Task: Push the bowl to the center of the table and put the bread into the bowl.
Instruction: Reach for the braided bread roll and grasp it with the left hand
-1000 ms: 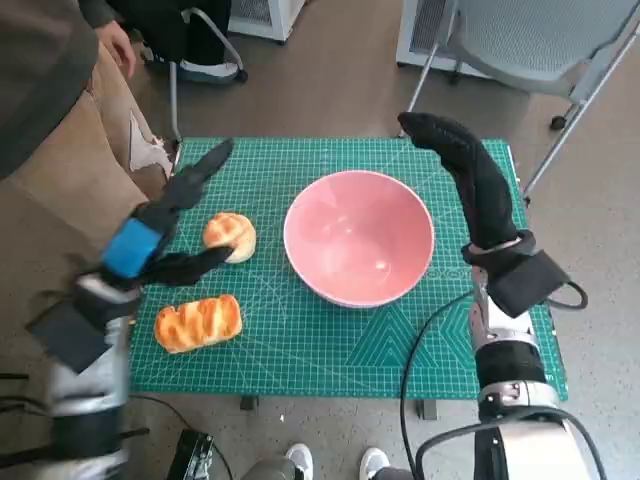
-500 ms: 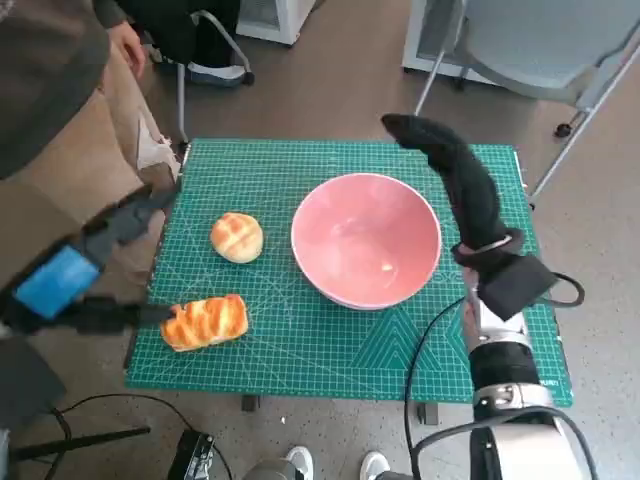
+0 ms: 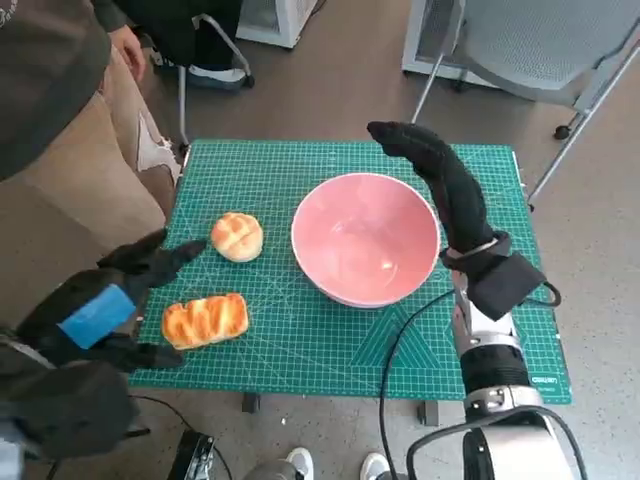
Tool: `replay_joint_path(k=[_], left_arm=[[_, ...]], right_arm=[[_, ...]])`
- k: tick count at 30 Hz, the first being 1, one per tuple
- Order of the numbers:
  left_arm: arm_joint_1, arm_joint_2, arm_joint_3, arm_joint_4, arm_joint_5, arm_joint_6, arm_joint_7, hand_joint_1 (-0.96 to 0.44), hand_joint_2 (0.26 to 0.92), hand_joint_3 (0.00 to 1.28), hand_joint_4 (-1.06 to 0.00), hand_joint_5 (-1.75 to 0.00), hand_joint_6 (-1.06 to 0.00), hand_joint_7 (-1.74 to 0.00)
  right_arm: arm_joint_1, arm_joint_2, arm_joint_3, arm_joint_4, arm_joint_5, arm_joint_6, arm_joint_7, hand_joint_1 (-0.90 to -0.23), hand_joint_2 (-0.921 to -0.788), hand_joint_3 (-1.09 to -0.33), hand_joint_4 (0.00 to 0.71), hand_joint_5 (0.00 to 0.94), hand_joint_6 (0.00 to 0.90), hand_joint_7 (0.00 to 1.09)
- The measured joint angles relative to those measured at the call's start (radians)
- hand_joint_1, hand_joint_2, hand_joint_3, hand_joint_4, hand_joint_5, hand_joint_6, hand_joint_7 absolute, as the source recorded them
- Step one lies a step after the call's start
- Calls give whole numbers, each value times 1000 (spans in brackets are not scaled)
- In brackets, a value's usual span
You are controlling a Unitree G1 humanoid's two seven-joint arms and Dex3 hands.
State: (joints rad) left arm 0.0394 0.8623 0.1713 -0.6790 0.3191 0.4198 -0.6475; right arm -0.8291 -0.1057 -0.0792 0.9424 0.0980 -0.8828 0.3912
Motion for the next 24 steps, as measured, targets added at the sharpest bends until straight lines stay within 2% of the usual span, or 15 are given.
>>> replay_joint_path(k=[11, 18, 24], left_arm=[[-94, 36, -187, -9, 164, 168, -74, -417, 671, 0, -158, -5, -291, -1], [-141, 10, -246, 33, 195, 188, -67, -377, 672, 1, -182, -10, -299, -5], [-154, -19, -276, 78, 206, 182, -46, -365, 674, 2, -203, -11, -309, -7]], right_arm=[[0, -3, 0, 0, 17, 5, 8, -709, -921, -853, 151, 1, 121, 186], [0, -7, -4, 1, 19, 9, 21, -713, -921, -851, 152, 1, 117, 196], [0, -10, -14, 1, 33, 14, 38, -714, -921, -849, 153, 1, 114, 203]])
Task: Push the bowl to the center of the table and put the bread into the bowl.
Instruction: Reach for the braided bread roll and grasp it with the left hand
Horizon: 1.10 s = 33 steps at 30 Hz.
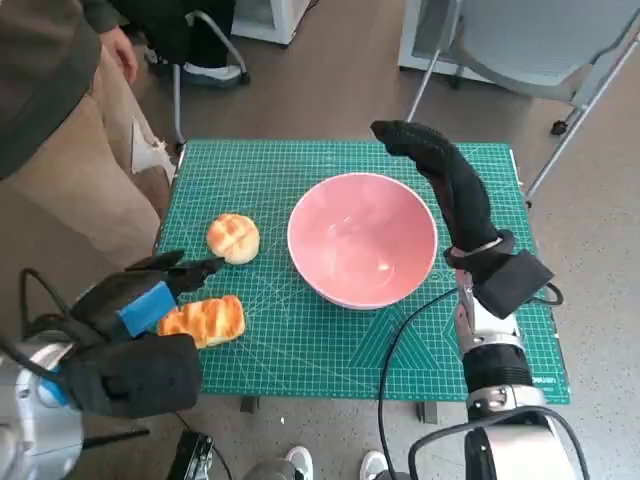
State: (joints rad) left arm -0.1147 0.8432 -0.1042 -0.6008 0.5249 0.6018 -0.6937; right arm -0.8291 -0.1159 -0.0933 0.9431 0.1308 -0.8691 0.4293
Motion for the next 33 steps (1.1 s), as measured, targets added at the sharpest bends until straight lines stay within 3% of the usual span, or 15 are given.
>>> replay_joint_path(k=[33], left_arm=[[-75, -73, -109, 170, 107, 9, 11, -353, 679, 3, -246, -2, -347, -8]], right_arm=[[8, -21, -9, -2, 4, 2, 4, -733, -921, -846, 154, 1, 98, 249]])
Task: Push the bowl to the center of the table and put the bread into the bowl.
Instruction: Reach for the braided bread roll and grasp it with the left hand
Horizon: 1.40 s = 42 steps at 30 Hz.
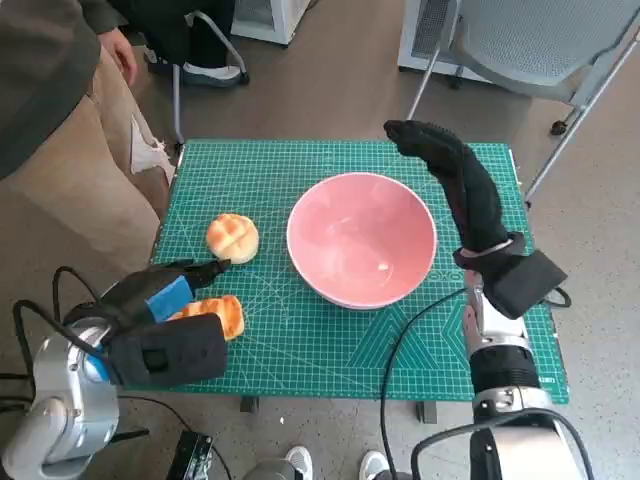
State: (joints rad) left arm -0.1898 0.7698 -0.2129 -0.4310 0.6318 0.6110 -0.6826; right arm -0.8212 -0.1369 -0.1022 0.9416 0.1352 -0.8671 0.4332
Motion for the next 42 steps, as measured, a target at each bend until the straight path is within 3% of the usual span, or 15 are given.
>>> replay_joint_path(k=[13, 21, 30, 32, 34, 37, 38, 39, 40, 42], left_arm=[[-20, -29, -43, 80, 32, -2, 9, -358, 681, 3, -277, -12, -366, -11], [-35, -32, -61, 111, 39, -8, 7, -323, 685, 4, -471, -45, -414, -19], [-37, -34, -62, 125, 39, -13, 7, -145, 700, 11, -686, -83, -492, -35], [-37, -37, -62, 132, 39, -15, 11, -90, 703, 16, -732, -261, -533, -27], [-36, -40, -62, 141, 39, -22, 22, -16, 711, 28, -689, -752, -604, -29], [-34, -47, -62, 155, 39, -39, 46, 236, 665, 304, -758, -1005, -731, -82], [-33, -48, -62, 160, 40, -46, 54, 303, 610, 470, -754, -1121, -782, -170], [-32, -50, -62, 167, 40, -57, 68, 195, 597, 532, -735, -1166, -755, -545], [-30, -52, -62, 175, 41, -68, 81, 126, 575, 610, -710, -1220, -724, -813], [-25, -55, -62, 188, 43, -90, 107, 68, 567, 669, -653, -1394, -735, -899]], right_arm=[[0, -1, 0, -4, 8, 0, 18, -733, -921, -844, 155, 1, 92, 271], [0, -1, -1, -9, 20, 3, 36, -733, -921, -844, 155, 1, 86, 283], [1, -1, -3, -26, 22, 12, 50, -730, -921, -844, 154, 0, 81, 298], [1, -1, -4, -28, 24, 15, 55, -729, -921, -844, 155, 0, 80, 301], [1, -1, -5, -30, 27, 16, 59, -729, -921, -843, 155, 1, 78, 304], [1, -1, -7, -32, 32, 17, 66, -729, -921, -843, 154, 0, 76, 308], [1, -1, -8, -32, 34, 17, 68, -730, -921, -842, 154, 0, 75, 310], [1, -1, -9, -33, 40, 18, 71, -731, -921, -838, 155, 0, 73, 313], [1, -1, -10, -34, 43, 18, 73, -731, -921, -836, 155, 1, 72, 316], [1, -1, -12, -34, 52, 18, 76, -734, -921, -835, 154, 0, 69, 319]])
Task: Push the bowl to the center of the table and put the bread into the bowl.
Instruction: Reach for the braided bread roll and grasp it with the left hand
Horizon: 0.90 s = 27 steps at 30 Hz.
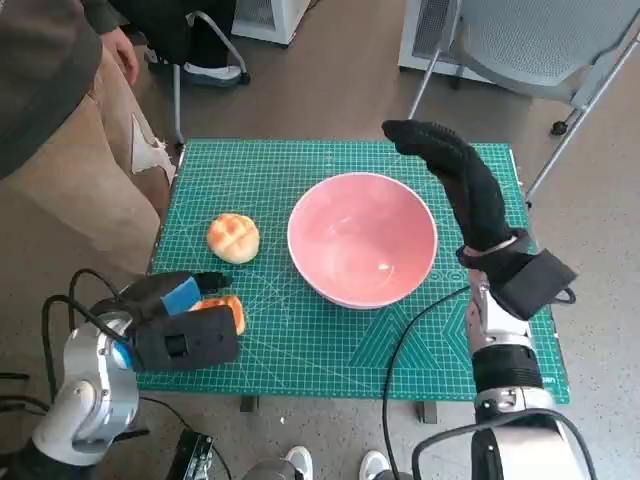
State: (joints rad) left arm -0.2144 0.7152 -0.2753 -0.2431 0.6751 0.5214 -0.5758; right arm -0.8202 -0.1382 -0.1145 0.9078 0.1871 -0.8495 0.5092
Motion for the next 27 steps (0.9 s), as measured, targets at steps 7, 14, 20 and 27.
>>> replay_joint_path(k=[7, 14, 20, 27], left_arm=[[17, -2, 3, 32, 10, -82, 85, 13, 598, 614, -662, -1465, -789, -895], [19, -10, 11, 47, 11, -112, 109, 9, 680, 456, -684, -1408, -802, -838], [15, -15, 13, 68, 15, -120, 115, 9, 699, 429, -673, -1414, -800, -832], [12, -18, 14, 85, 17, -141, 124, 8, 703, 424, -667, -1420, -799, -831]], right_arm=[[0, 0, -5, 0, 9, 0, 8, -736, -921, -830, 153, 1, 63, 333], [0, 1, -9, 0, 13, 0, 16, -735, -921, -830, 149, 0, 58, 343], [0, 3, -11, 0, 15, -1, 16, -734, -921, -830, 149, 0, 54, 352], [1, 3, -13, -2, 15, -2, 16, -733, -921, -830, 149, 0, 49, 362]])
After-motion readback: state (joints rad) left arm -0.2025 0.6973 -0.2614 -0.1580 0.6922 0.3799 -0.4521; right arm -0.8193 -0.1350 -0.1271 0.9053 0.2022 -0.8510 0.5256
